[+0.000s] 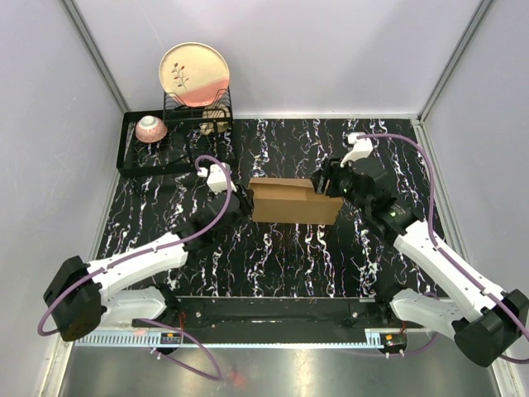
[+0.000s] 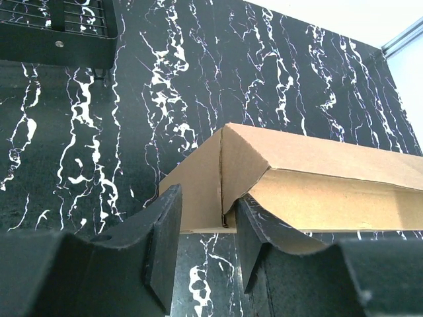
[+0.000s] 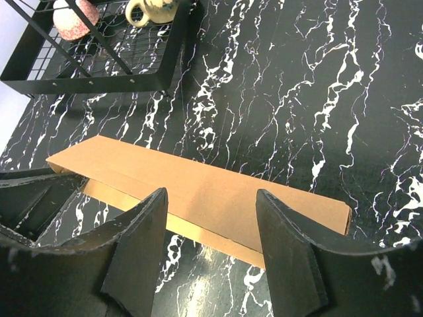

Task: Fold the paper box

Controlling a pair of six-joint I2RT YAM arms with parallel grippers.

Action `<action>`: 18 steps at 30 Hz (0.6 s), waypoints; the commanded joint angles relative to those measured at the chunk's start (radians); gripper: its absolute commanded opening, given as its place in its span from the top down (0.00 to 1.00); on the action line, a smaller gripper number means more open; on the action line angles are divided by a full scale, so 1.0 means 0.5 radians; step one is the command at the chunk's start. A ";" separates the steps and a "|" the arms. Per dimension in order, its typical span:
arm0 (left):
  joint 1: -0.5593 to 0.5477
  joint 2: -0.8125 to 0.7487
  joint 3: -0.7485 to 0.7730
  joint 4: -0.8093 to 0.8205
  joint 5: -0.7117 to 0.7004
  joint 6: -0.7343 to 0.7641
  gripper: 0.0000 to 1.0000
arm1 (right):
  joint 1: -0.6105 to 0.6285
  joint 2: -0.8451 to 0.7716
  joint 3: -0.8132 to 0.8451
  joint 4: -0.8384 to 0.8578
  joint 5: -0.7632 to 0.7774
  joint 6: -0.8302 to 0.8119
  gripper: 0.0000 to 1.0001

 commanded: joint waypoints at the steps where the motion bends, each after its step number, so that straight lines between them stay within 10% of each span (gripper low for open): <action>1: -0.020 0.065 -0.067 -0.550 0.101 0.111 0.60 | 0.007 0.037 0.043 0.088 -0.030 -0.039 0.37; 18: -0.017 -0.043 0.016 -0.633 0.077 0.172 0.46 | 0.007 0.237 -0.031 0.251 0.056 -0.063 0.37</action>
